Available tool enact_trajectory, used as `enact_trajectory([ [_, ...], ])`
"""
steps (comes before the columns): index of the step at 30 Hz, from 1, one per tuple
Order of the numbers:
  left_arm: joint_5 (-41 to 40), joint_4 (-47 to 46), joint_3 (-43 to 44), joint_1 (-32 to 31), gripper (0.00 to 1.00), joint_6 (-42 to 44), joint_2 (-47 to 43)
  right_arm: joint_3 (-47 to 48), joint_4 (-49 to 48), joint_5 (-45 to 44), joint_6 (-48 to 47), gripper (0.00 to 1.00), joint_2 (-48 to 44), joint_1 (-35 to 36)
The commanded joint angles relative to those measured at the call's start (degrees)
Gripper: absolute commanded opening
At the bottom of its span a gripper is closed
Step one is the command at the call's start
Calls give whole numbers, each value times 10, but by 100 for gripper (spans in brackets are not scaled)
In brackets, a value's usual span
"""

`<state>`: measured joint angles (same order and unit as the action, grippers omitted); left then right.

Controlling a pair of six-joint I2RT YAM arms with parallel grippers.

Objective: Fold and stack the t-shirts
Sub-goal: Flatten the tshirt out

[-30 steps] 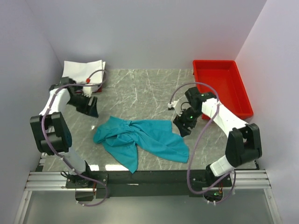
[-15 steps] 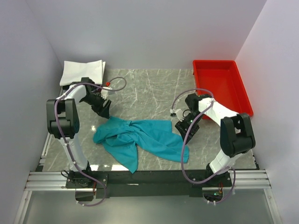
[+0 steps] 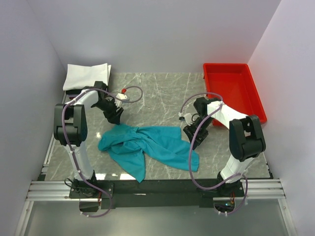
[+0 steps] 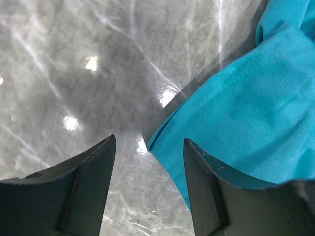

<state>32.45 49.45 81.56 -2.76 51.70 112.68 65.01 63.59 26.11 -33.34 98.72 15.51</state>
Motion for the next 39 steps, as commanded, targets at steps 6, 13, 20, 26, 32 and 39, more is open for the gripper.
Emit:
enact_trajectory([
  [6,-13,22,-26,-13,55,105,9,20,-23,-1,32,57,8,6],
  [13,-17,27,-33,-7,9,91,3,30,-55,-7,69,58,58,40],
  [20,46,31,81,73,1,-21,7,125,-110,-105,114,0,149,26],
  [26,77,13,122,123,1,-21,-23,233,-93,-110,118,6,142,20],
  [32,129,98,87,119,1,102,-66,212,-52,-74,91,53,70,-16],
  [39,141,164,-49,81,1,273,-257,168,-24,-45,19,50,15,-37],
])
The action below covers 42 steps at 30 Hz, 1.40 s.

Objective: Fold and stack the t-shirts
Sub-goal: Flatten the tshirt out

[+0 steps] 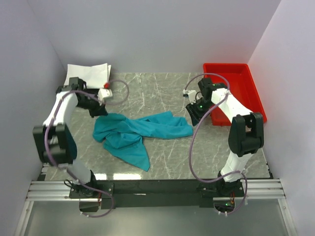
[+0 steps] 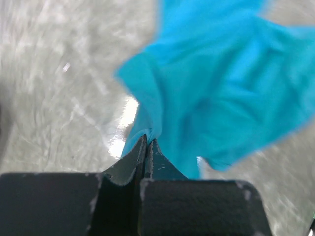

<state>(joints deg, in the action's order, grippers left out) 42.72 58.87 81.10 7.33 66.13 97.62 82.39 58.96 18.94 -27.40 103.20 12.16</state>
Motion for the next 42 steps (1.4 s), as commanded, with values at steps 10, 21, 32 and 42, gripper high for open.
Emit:
enact_trajectory([
  [10,-40,201,-291,-91,0,428,-561,35,59,56,-119,49,10,-31],
  [21,-41,172,-443,-91,0,469,-739,-28,-1,15,-182,51,13,13],
  [32,-39,165,-422,-91,0,462,-691,23,5,22,-200,55,70,35],
  [42,-39,156,-415,-91,0,453,-676,12,9,27,-213,39,86,52],
])
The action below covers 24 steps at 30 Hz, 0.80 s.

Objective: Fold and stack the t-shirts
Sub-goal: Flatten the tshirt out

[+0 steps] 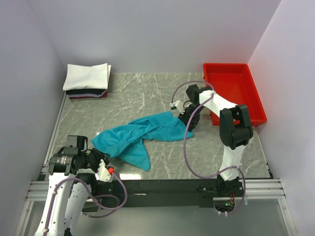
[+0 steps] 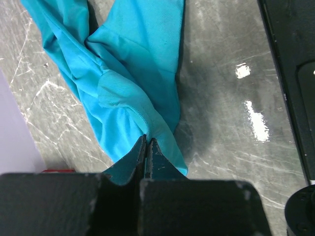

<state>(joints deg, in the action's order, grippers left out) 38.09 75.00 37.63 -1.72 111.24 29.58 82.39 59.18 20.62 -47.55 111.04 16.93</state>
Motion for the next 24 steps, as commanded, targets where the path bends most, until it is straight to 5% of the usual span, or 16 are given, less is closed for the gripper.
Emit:
enact_trajectory([
  [1,8,-12,19,0,0,-4,6,14,20,12,-14,36,5,3],
  [6,6,-20,24,0,0,-23,18,-20,56,17,-54,4,-45,4],
  [12,13,-29,22,0,1,-38,19,-151,40,-12,-113,0,-178,16],
  [13,14,-28,20,0,0,-35,18,-192,21,-24,-126,1,-192,22],
  [14,15,-28,18,0,0,-31,16,-208,14,-34,-131,19,-209,32],
  [17,18,-25,14,0,0,-20,14,-234,-8,-44,-123,40,-236,33],
  [24,22,-31,10,0,0,-10,13,-189,-11,-1,-69,41,-213,33],
])
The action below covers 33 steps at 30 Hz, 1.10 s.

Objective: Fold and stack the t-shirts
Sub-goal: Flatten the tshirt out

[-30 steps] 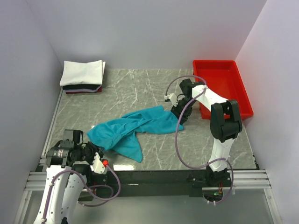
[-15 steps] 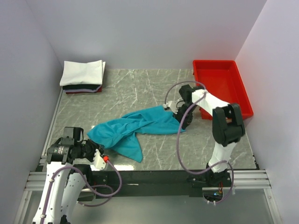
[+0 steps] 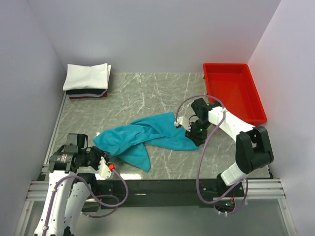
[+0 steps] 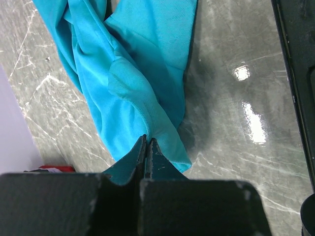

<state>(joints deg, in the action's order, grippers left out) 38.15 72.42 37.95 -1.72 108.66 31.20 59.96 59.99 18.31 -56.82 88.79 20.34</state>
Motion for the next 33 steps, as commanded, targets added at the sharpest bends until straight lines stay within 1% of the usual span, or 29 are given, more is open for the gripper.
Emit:
enact_trajectory([
  [1,21,-5,6,0,0,15,-3,44,-22,27,40,41,17,0],
  [7,20,-7,12,0,0,6,4,56,-41,23,72,43,73,9],
  [8,18,-8,12,0,0,3,4,54,-41,21,72,46,83,9],
  [10,18,-8,14,0,0,-1,5,46,-51,15,78,48,96,14],
  [15,16,-11,17,0,0,-12,7,28,-62,5,79,47,110,19],
  [16,13,-13,17,0,1,-17,7,23,-63,4,79,46,109,21],
  [17,12,-16,16,0,0,-20,8,20,-62,5,79,40,107,22],
  [18,10,-18,16,0,0,-32,9,18,-59,7,78,37,104,28],
  [19,10,-26,17,0,0,-38,10,12,-56,9,78,29,97,32],
  [20,9,-29,17,0,0,-42,13,9,-55,11,78,26,91,35],
  [24,10,-35,20,0,1,-62,25,-7,-46,11,76,24,72,46],
  [25,11,-40,20,0,0,-69,27,-13,-51,9,79,16,69,48],
  [26,10,-51,20,0,0,-74,31,-13,-53,6,79,0,66,48],
  [28,10,-64,22,0,0,-99,34,-8,-62,2,91,0,59,47],
  [29,6,-86,25,0,0,-115,41,-5,-65,-5,94,0,48,47],
  [30,4,-104,33,0,0,-167,47,-1,-68,-9,98,0,41,47],
  [31,1,-121,40,0,0,-200,55,7,-78,-16,108,0,34,46],
  [32,-7,-150,62,0,0,-262,82,11,-82,-22,111,0,17,45],
  [33,-12,-165,76,0,0,-298,99,16,-87,-40,114,0,7,44],
])
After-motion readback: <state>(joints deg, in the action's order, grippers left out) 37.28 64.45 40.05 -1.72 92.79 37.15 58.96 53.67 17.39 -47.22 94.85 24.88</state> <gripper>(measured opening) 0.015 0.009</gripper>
